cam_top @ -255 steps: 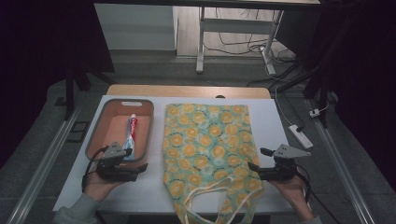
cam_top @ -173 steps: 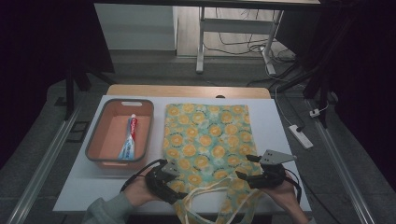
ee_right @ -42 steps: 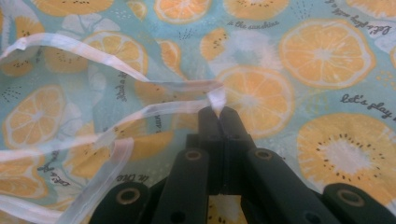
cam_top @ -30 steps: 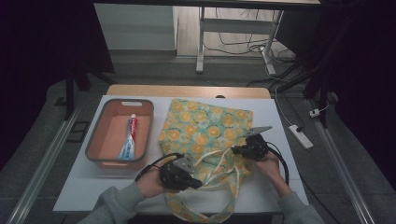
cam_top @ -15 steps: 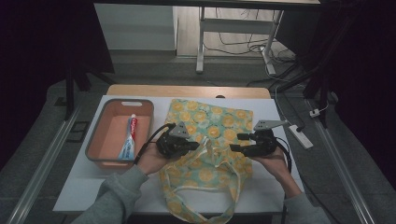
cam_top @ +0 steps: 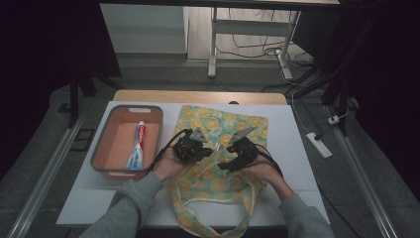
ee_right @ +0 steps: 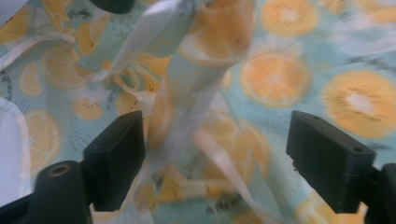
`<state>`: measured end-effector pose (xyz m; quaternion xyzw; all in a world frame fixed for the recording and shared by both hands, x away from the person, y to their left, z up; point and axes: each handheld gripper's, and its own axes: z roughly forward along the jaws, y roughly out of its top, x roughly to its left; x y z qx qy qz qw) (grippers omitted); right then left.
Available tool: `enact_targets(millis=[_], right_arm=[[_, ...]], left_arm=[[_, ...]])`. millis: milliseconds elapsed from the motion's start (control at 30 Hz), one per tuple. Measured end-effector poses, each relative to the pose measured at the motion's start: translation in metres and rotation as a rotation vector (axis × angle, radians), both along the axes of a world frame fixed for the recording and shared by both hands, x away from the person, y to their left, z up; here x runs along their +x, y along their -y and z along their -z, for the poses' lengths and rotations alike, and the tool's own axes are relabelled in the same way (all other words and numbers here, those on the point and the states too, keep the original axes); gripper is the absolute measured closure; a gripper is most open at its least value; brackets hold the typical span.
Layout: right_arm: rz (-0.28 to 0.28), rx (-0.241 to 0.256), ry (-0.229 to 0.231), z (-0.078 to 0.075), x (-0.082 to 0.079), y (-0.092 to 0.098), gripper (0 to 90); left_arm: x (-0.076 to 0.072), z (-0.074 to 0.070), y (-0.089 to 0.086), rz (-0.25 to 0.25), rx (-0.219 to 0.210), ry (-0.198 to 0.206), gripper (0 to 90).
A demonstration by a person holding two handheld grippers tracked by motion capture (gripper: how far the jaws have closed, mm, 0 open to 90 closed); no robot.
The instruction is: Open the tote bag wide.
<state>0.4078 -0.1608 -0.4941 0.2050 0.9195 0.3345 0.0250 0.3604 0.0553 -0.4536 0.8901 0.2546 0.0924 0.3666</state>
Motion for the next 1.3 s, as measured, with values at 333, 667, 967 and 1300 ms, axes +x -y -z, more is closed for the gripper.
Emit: enact_targets(millis=[333, 667, 967, 1300], right_arm=[[-0.065, -0.030, -0.089, 0.019, 0.009, -0.009, 58.3], [-0.097, 0.015, -0.107, 0.002, 0.001, -0.010, 87.6], [-0.068, 0.128, -0.099, -0.026, -0.004, -0.006, 88.0], [0.040, 0.244, -0.094, -0.044, 0.003, 0.008, 88.3]], left_arm=[[0.008, 0.012, 0.002, -0.020, 0.013, -0.026, 87.2], [0.015, 0.023, 0.000, -0.051, 0.019, -0.050, 84.5], [0.011, 0.013, -0.008, -0.068, -0.048, -0.024, 60.8], [-0.002, -0.014, -0.033, -0.075, -0.186, -0.031, 28.1]])
